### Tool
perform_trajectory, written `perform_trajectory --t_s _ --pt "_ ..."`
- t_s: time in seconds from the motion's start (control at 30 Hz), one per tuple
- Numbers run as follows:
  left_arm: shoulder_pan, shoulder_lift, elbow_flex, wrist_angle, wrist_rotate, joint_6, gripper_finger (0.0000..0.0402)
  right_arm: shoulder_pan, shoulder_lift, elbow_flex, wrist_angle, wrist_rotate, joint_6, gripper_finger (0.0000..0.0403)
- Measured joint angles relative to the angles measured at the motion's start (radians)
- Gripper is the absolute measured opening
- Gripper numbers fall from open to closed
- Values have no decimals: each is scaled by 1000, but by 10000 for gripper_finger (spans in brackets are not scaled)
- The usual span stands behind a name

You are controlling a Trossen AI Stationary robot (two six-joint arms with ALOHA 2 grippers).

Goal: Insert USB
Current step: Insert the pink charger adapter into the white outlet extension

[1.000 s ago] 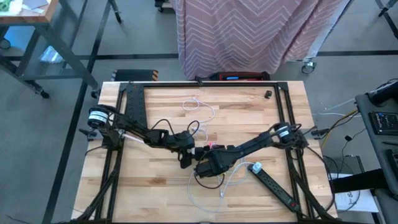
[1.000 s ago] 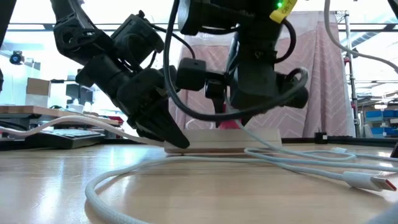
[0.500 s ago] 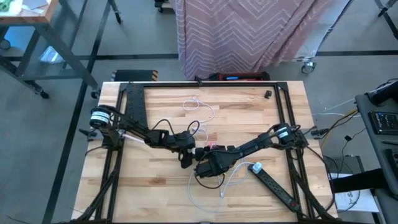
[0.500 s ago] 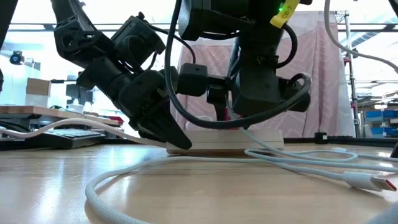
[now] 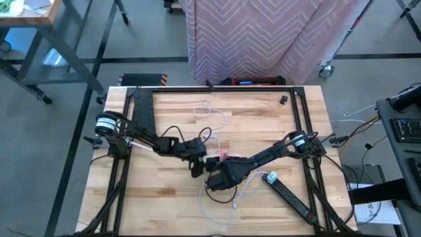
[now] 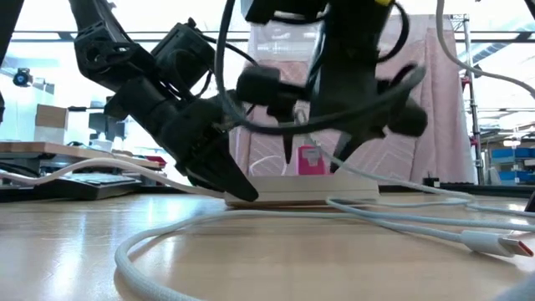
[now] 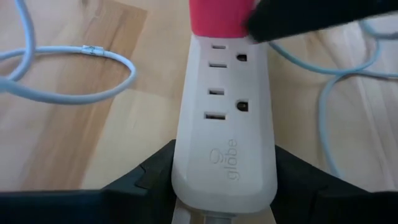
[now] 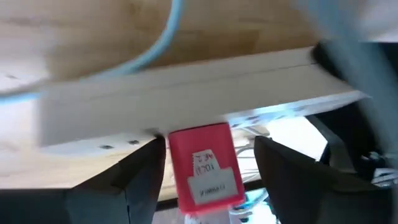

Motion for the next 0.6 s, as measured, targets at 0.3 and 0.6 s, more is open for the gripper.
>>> perform_trajectory --t_s 0.3,0.6 --pt "1 0 0 -28 -8 59 178 7 -74 83 -117 -4 326 245" --pt "-9 0 -1 -126 -4 156 178 -67 -316 -54 99 -309 938 174"
